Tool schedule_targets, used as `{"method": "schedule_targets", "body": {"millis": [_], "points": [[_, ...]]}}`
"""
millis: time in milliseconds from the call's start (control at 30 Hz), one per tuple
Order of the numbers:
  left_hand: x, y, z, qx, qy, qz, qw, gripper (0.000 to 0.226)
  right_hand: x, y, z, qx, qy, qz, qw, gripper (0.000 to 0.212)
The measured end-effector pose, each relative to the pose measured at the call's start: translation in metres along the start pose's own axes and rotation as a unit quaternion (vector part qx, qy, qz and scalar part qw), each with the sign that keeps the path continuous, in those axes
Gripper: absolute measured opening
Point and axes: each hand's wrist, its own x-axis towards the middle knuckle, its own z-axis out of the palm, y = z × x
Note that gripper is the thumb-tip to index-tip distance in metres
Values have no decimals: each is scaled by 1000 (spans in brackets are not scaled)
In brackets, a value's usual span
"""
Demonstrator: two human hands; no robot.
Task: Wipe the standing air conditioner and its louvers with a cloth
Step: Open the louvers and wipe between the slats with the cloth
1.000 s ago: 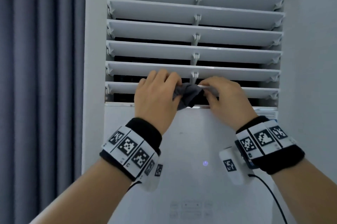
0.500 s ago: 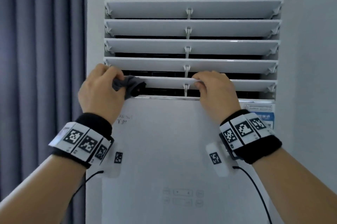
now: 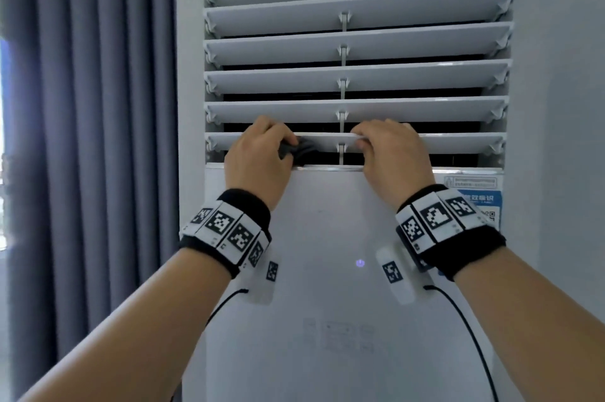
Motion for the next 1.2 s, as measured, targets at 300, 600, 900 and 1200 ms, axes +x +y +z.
{"method": "schedule_targets", "body": {"millis": [300, 600, 900, 1200], "points": [[5, -56, -28, 38, 26, -153, 987, 17, 0, -2, -3, -11, -5, 9, 1000, 16], [0, 27, 5, -11, -7, -71, 997, 20, 2, -2, -3, -12, -6, 10, 1000, 19], [8, -19, -13, 19, -25, -117, 993, 18, 2, 1, -2, -20, -10, 2, 1000, 17], [7, -33, -24, 8, 6, -171, 985, 21, 4, 0, -3, -19, -20, 10, 1000, 17]]}}
